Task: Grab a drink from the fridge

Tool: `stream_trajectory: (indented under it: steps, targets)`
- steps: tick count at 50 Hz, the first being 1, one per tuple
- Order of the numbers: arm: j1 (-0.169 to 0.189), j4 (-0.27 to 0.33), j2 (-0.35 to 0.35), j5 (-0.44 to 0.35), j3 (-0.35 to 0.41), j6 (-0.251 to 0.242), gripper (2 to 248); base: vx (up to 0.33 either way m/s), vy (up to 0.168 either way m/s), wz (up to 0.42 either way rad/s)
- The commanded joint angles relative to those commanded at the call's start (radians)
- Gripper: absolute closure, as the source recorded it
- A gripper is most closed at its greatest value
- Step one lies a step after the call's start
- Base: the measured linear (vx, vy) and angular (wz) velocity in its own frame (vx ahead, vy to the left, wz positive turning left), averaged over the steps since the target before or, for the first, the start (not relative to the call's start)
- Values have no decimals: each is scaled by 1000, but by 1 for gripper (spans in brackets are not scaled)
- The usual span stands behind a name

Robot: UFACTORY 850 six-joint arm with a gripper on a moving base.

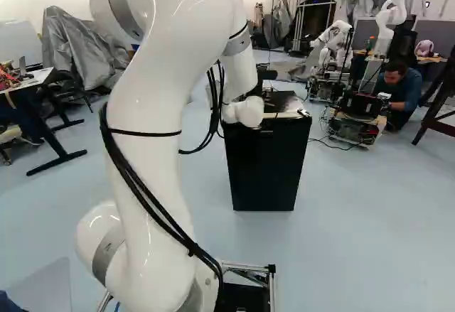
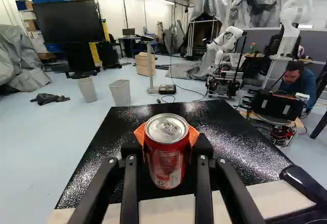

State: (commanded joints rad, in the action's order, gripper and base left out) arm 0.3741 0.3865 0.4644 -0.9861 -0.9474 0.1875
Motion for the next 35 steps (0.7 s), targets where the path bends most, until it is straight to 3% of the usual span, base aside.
stream_trajectory:
  steps: [35]
  targets:
    - [-25, -25, -49, 7, 56, -12, 150, 0, 0, 0]
